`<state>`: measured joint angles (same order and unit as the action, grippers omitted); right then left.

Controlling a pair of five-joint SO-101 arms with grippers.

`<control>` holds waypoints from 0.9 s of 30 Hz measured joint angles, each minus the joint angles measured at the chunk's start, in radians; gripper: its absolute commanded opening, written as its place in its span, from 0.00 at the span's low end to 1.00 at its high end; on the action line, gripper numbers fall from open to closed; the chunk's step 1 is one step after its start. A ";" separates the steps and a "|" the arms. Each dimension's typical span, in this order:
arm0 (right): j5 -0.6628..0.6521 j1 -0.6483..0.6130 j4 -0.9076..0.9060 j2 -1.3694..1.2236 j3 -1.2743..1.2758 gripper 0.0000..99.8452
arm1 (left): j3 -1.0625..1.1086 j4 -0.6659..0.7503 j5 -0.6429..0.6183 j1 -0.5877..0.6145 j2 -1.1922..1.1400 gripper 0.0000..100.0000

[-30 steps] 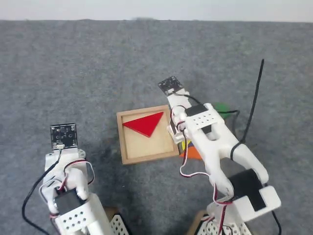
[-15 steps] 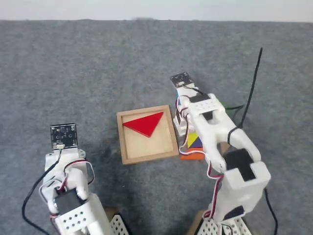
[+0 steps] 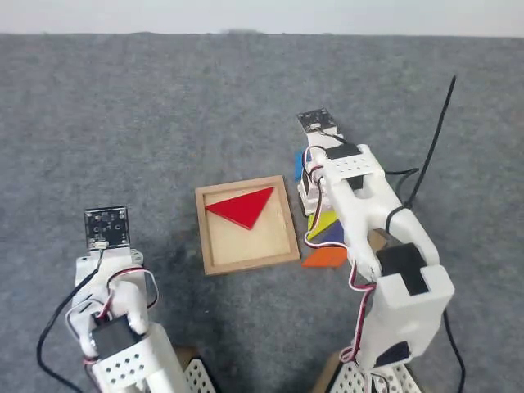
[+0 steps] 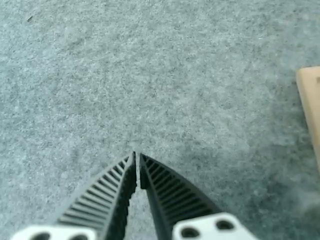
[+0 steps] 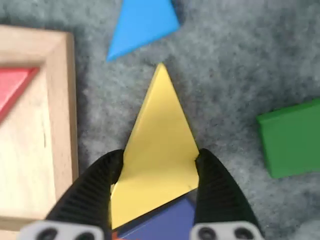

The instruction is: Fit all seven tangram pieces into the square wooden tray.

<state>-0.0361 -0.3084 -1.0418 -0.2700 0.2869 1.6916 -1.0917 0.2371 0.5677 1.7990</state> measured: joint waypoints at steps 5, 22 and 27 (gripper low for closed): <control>0.003 0.000 0.029 0.137 0.057 0.01 | 0.000 0.000 0.000 0.000 0.000 0.02; -0.031 0.021 0.071 0.282 0.230 0.04 | 0.000 0.000 0.000 0.000 0.000 0.02; -0.057 -0.003 0.023 0.298 0.278 0.15 | 0.000 0.000 0.000 0.000 0.000 0.02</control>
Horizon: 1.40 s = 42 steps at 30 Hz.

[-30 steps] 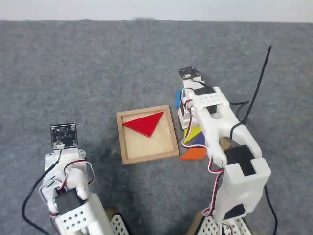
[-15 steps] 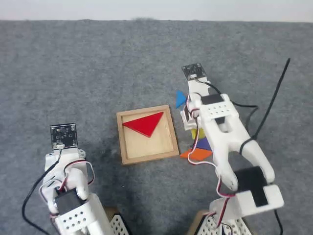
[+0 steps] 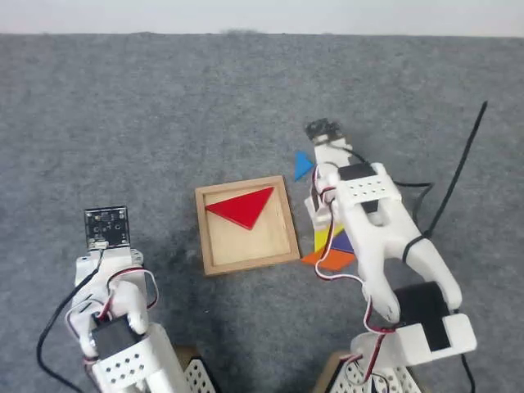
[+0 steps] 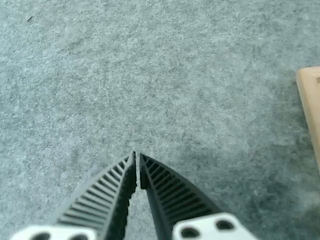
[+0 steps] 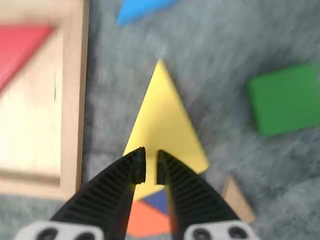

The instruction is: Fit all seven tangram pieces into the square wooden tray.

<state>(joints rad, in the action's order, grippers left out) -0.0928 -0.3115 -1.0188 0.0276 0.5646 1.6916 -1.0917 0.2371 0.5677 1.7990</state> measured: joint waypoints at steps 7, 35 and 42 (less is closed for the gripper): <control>0.028 -0.072 0.098 0.233 0.207 0.23 | 0.000 0.000 0.000 0.000 0.000 0.02; 0.060 -0.066 0.153 -0.035 0.118 0.03 | 0.000 0.000 0.000 0.000 0.000 0.02; 0.098 -0.066 0.152 -0.037 0.118 0.03 | 0.000 0.000 0.000 0.000 0.000 0.02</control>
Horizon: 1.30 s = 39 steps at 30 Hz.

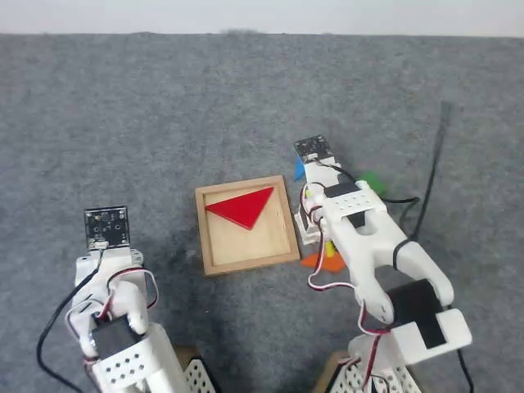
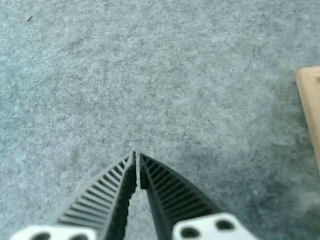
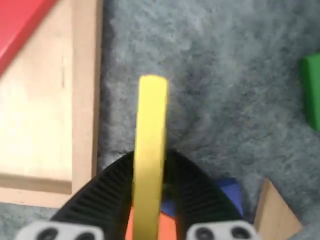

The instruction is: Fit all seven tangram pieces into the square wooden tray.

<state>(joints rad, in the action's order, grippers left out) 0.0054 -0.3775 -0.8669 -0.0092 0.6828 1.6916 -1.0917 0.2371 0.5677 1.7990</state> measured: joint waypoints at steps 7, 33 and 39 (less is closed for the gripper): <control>0.000 0.000 0.000 -0.002 0.000 0.01 | 0.000 0.000 0.000 0.000 0.000 0.02; -0.021 -0.239 -0.023 -0.095 -0.354 0.01 | 0.000 0.000 0.000 0.000 0.000 0.02; -0.005 -0.316 -0.018 -0.302 -0.497 0.06 | 0.000 0.000 0.000 0.000 0.000 0.02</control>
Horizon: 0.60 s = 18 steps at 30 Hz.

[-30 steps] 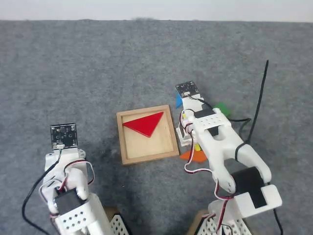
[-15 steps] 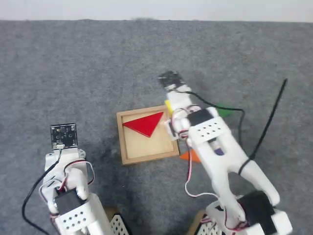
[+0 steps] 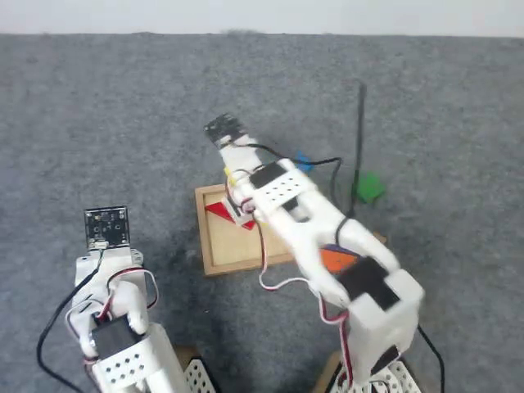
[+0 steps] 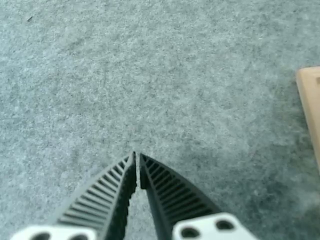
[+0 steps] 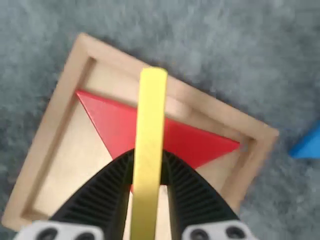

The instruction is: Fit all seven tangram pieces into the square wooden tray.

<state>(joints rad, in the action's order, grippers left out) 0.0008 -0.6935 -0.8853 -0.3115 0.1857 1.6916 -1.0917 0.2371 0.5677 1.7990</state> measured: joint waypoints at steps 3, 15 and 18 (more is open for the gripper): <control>0.003 0.000 0.000 -0.037 -0.041 0.10 | 0.000 0.000 0.000 0.000 0.000 0.02; 0.005 -0.071 -0.129 0.009 -0.051 0.12 | 0.000 0.000 0.000 0.000 0.000 0.02; 0.005 -0.097 -0.152 0.021 -0.051 0.12 | 0.000 0.000 0.000 0.000 0.000 0.02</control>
<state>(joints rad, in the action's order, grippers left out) 0.0054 -0.7902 -1.0372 -0.2900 0.1350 1.6916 -1.0917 0.2371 0.5677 1.7990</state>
